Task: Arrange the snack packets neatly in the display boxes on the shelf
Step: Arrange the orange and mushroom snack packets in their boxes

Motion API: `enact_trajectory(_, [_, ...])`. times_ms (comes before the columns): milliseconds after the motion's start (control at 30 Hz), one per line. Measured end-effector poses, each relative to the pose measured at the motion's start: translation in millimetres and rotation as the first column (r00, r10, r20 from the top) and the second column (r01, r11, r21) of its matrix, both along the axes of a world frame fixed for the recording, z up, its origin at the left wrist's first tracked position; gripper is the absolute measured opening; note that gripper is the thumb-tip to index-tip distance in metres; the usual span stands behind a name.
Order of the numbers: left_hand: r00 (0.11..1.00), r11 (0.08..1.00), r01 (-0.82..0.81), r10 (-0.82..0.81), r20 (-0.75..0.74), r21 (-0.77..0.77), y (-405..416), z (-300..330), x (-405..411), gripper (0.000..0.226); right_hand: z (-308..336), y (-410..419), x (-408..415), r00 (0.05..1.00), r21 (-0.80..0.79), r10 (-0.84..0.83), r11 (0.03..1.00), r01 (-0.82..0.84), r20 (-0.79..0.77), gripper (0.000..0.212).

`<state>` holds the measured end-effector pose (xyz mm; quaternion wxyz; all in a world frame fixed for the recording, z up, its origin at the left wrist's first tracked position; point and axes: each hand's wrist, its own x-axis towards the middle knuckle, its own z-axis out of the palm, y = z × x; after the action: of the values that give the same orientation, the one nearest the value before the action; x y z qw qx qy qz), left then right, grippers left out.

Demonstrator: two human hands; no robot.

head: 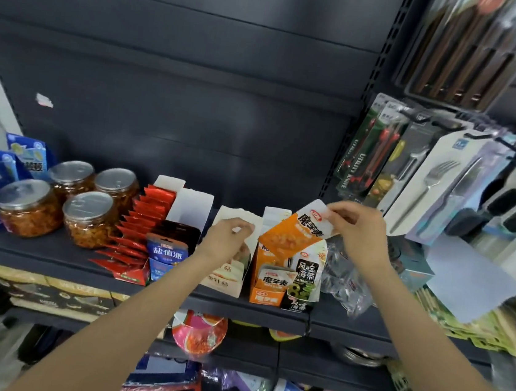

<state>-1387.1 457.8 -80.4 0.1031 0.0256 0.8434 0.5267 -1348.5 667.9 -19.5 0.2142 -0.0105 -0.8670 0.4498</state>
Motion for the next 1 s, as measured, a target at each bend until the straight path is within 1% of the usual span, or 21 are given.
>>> enact_trajectory(67, [0.981,0.984,-0.051,0.017,0.195,0.168,4,10,1,0.03,7,2,3,0.999,-0.134,-0.011,0.991,0.006,-0.036,0.016])
enact_trajectory(100, [0.962,0.963,-0.079,0.006,0.273,0.259,5,14,2,0.032,10,3,4,0.999,-0.188,-0.009,0.982,-0.001,-0.049,0.016])
enact_trajectory(167, [0.935,0.904,-0.128,-0.026,0.352,0.407,6,19,0,0.034,12,3,7,0.998,-0.303,0.025,0.952,-0.043,-0.063,0.018])
enact_trajectory(200, [0.932,0.875,-0.147,-0.034,0.362,0.462,5,20,-1,0.032,12,3,10,0.997,-0.341,0.04,0.938,-0.061,-0.068,0.021])
enact_trajectory(233, [0.931,0.844,-0.166,-0.037,0.364,0.511,4,21,-2,0.029,11,4,11,0.996,-0.343,0.046,0.937,-0.069,-0.076,0.024])
enact_trajectory(300, [0.936,0.779,-0.191,-0.04,0.351,0.598,0,22,-2,0.024,9,6,15,0.994,-0.261,0.041,0.963,-0.067,-0.102,0.026])
enact_trajectory(367, [0.959,0.724,-0.169,-0.035,0.28,0.669,-5,26,-1,0.025,4,8,16,0.994,-0.209,0.017,0.977,-0.039,-0.109,0.029])
enact_trajectory(400, [0.974,0.712,-0.14,-0.028,0.227,0.688,-7,27,0,0.025,0,9,16,0.996,-0.248,0.015,0.968,-0.036,-0.085,0.03])
enact_trajectory(433, [0.986,0.714,-0.104,-0.019,0.167,0.693,-8,30,2,0.026,-3,9,16,0.999,-0.335,0.023,0.942,-0.033,-0.036,0.029])
enact_trajectory(467, [0.995,0.737,-0.067,-0.001,0.099,0.672,-9,32,4,0.027,-6,8,15,0.998,-0.453,0.044,0.891,-0.024,0.034,0.027])
enact_trajectory(500, [0.999,0.78,-0.04,0.033,0.022,0.624,-9,35,7,0.029,-9,7,14,0.992,-0.56,0.076,0.829,-0.008,0.099,0.025])
enact_trajectory(533, [0.995,0.829,-0.028,0.074,-0.06,0.558,-10,38,11,0.032,-11,6,14,0.985,-0.63,0.099,0.777,0.011,0.14,0.024])
enact_trajectory(600, [0.969,0.893,-0.001,0.112,-0.22,0.45,-11,45,19,0.036,-12,5,13,0.982,-0.673,0.111,0.74,0.021,0.153,0.022])
enact_trajectory(633, [0.954,0.911,0.029,0.098,-0.284,0.412,-13,47,23,0.039,-13,4,13,0.984,-0.663,0.108,0.748,0.013,0.141,0.022])
enact_trajectory(700, [0.928,0.935,0.09,0.046,-0.369,0.343,-17,49,28,0.044,-15,3,11,0.984,-0.63,0.13,0.776,-0.022,0.125,0.031])
enact_trajectory(800, [0.918,0.952,0.104,0.019,-0.395,0.289,-23,46,28,0.049,-15,-1,9,0.978,-0.606,0.181,0.792,-0.08,0.107,0.041])
enact_trajectory(900, [0.922,0.958,0.081,0.033,-0.385,0.277,-28,42,27,0.051,-16,-5,8,0.978,-0.57,0.189,0.815,-0.106,0.087,0.043])
enact_trajectory(1000, [0.942,0.955,0.059,0.043,-0.332,0.29,-30,37,23,0.049,-18,-7,6,0.976,-0.575,0.201,0.81,-0.114,0.09,0.041])
